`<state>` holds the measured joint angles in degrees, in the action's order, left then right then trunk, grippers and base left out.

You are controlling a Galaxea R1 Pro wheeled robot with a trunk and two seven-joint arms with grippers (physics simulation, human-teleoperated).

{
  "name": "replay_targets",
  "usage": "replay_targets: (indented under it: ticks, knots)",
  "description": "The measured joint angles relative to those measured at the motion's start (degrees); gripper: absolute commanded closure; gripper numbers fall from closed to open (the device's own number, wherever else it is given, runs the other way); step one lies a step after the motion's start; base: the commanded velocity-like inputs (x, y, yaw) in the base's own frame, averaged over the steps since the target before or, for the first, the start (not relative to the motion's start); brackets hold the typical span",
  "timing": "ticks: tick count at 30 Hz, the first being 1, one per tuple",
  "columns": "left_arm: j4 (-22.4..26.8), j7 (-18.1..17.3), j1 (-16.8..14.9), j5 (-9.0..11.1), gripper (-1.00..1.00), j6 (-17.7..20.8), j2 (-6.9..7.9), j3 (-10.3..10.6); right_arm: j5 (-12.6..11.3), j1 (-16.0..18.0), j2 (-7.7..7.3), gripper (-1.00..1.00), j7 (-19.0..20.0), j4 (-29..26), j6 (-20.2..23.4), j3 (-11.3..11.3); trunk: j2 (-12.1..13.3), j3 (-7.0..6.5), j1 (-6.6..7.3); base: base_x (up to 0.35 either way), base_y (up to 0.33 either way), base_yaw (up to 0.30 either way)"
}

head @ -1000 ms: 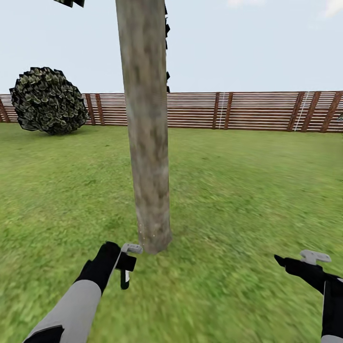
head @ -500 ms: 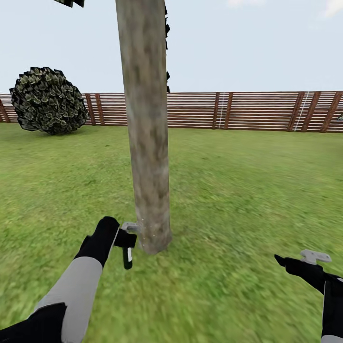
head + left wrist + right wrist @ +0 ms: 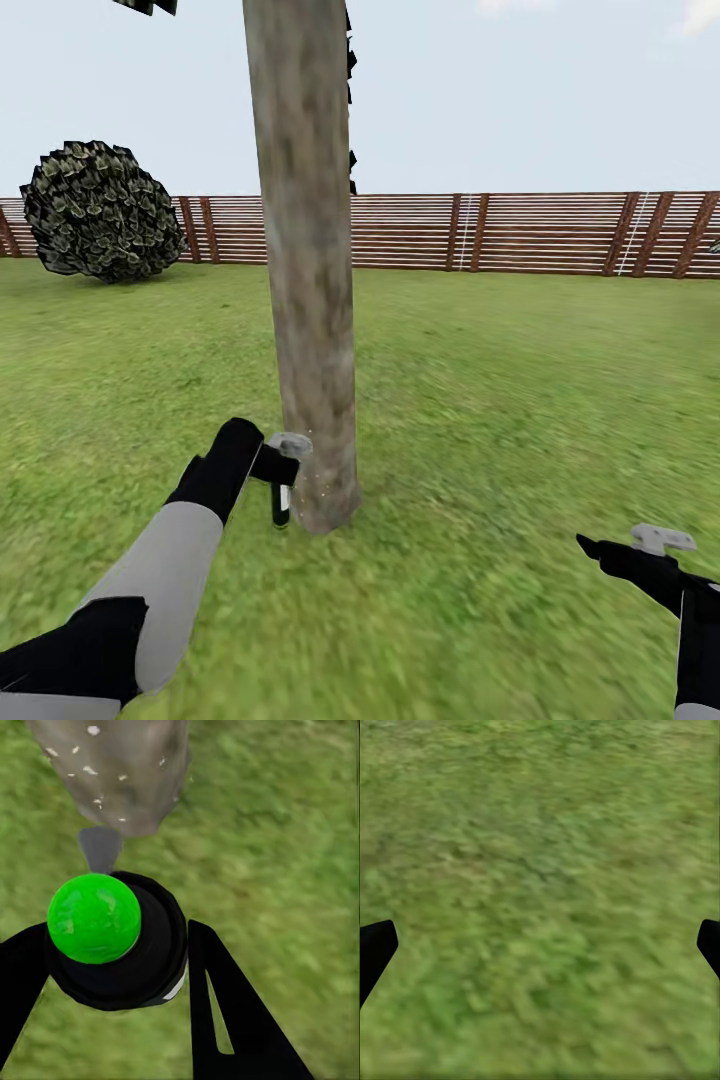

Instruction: In the garden, pick up the pesticide atomizer on the floor and spray pesticide onto both trees until each tree trunk is fully covered.

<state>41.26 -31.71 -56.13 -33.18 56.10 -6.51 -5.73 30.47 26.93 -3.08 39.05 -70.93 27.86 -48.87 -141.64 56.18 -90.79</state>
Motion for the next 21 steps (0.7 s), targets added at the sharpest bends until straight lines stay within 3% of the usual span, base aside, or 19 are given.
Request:
replay_targets:
  ticks: [4, 10, 21]
  knots:
    - [-0.1, -0.4, -2.1, 0.0, 1.00, 0.1, 0.60, 0.1, 0.0, 0.0, 0.00, -1.00, 0.0, 0.0, 0.0, 0.0, 0.0, 0.00, 0.00, 0.000, 0.000, 0.000]
    - [-0.1, -5.2, -4.5, -0.1, 1.00, 0.1, 1.46, 0.1, 0.0, 0.0, 0.00, -1.00, 0.0, 0.0, 0.0, 0.0, 0.0, 0.00, 0.00, 0.000, 0.000, 0.000]
    - [-0.2, -5.6, -8.4, -0.2, 1.00, 0.2, 1.98, 0.1, 0.0, 0.0, 0.00, -1.00, 0.0, 0.0, 0.0, 0.0, 0.0, 0.00, 0.00, 0.000, 0.000, 0.000]
